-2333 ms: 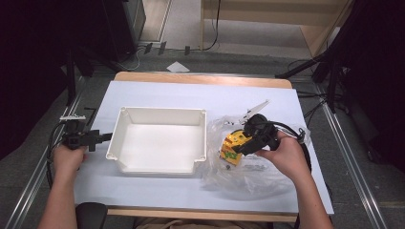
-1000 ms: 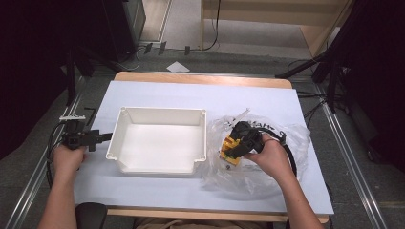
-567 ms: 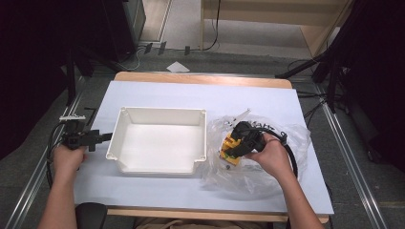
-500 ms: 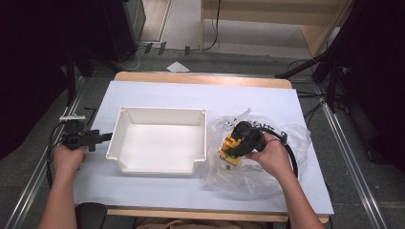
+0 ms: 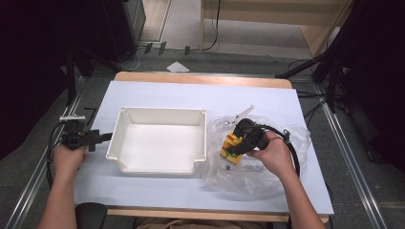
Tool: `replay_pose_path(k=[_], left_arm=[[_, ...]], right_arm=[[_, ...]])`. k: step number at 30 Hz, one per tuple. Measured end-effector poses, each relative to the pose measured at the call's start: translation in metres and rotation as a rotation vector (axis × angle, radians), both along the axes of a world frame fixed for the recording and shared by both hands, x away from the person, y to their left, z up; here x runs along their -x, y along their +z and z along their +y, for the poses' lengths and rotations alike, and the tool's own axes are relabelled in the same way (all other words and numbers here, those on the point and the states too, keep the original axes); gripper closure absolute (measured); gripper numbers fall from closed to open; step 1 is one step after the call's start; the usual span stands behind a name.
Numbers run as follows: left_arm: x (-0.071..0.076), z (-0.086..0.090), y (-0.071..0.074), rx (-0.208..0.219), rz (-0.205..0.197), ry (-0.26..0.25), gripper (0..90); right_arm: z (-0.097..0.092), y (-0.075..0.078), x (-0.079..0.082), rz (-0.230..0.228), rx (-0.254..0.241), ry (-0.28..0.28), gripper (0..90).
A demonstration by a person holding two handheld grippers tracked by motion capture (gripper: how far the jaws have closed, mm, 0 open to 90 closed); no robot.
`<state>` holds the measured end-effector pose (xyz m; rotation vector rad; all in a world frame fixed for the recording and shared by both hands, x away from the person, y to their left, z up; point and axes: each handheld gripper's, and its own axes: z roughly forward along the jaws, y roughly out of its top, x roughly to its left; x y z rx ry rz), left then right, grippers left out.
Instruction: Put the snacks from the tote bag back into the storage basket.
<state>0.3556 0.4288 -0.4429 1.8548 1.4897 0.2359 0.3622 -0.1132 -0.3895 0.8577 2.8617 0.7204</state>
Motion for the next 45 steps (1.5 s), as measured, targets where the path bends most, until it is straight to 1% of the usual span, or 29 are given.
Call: replay_pose_path(k=[6, 10, 15, 20, 31, 37, 41, 45], left_arm=[[0.0, 0.0, 0.0, -0.002, 0.0, 0.0, 23.4], [0.0, 0.0, 0.0, -0.002, 0.0, 0.0, 23.4], [0.0, 0.0, 0.0, -0.003, 0.001, -0.001, 23.4], [0.001, 0.0, 0.001, -0.002, -0.001, 0.0, 23.3], [0.001, 0.0, 0.001, -0.001, -0.005, 0.002, 23.4], [0.002, 0.0, 0.002, 0.0, -0.007, 0.003, 23.3], [0.002, 0.0, 0.002, 0.005, -0.011, 0.006, 23.3], [0.002, 0.0, 0.002, -0.002, -0.003, -0.002, 23.3]], right_arm=[[-0.003, 0.009, 0.001, -0.005, -0.005, -0.01, 52.2], [-0.002, 0.015, 0.002, -0.01, 0.005, -0.024, 52.2], [0.0, 0.023, 0.002, -0.019, 0.004, -0.011, 52.2], [0.003, 0.032, 0.003, -0.035, 0.008, -0.01, 52.3], [0.009, 0.052, 0.0, -0.054, -0.015, -0.006, 52.3], [0.01, 0.058, -0.001, -0.056, -0.021, 0.011, 52.4], [0.009, 0.062, -0.002, -0.059, -0.027, 0.013, 52.4], [0.01, 0.067, -0.002, -0.061, -0.03, 0.018, 52.4]])
